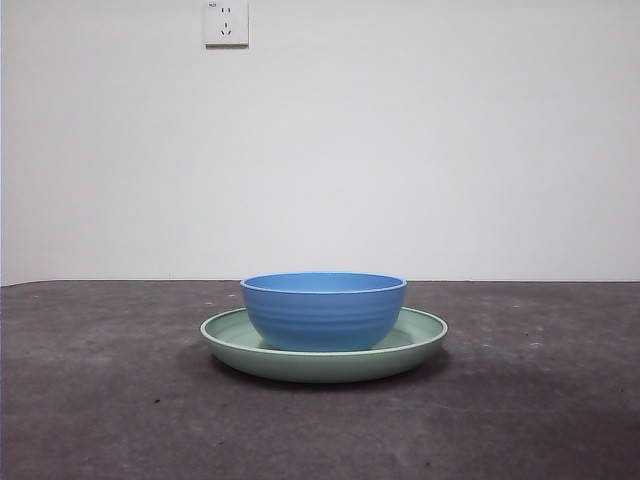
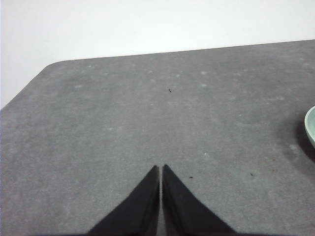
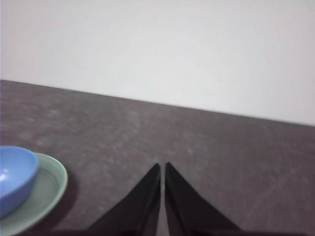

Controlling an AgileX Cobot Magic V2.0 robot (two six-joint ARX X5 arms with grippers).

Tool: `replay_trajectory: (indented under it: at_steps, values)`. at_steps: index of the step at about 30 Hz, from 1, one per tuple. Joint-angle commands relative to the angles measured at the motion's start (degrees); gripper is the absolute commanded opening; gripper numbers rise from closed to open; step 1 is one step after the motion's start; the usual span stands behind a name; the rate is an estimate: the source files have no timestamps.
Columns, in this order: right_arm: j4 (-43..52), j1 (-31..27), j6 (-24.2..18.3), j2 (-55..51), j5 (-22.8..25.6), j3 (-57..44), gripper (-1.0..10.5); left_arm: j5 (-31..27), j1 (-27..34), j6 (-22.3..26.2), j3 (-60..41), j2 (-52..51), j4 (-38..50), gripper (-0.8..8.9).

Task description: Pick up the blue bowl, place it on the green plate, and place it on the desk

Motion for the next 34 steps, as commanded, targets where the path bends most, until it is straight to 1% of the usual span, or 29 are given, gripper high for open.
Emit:
replay_trajectory:
  at_steps: [1,10,15,19,23,34]
  values:
    - [0.61,0.04,1.70,-0.94,0.31,-1.92,0.1,-0.22,0.09,-0.26,-1.18,-0.11,-0.50,0.09]
    - [0.39,0.04,3.15,-3.04,0.26,-6.03,0.1,-0.22,0.09,-0.26,-1.18,-0.11,-0.50,0.09]
    - [-2.23,0.04,3.15,-3.04,0.28,-6.03,0.1,-0.22,0.09,-0.26,-1.18,-0.11,-0.50,0.09]
    - [-6.78,0.02,3.17,-3.04,0.28,-6.03,0.1,-0.22,0.09,-0.26,-1.18,-0.11,-0.50,0.09]
    - [-6.67,0.04,3.96,-3.04,-0.15,-6.03,0.1,-0.22,0.09,-0.26,-1.18,-0.11,-0.52,0.09]
    - [-6.29,0.02,3.91,-3.04,-0.15,-5.99,0.1,-0.22,0.09,-0.26,-1.18,-0.09,-0.52,0.09]
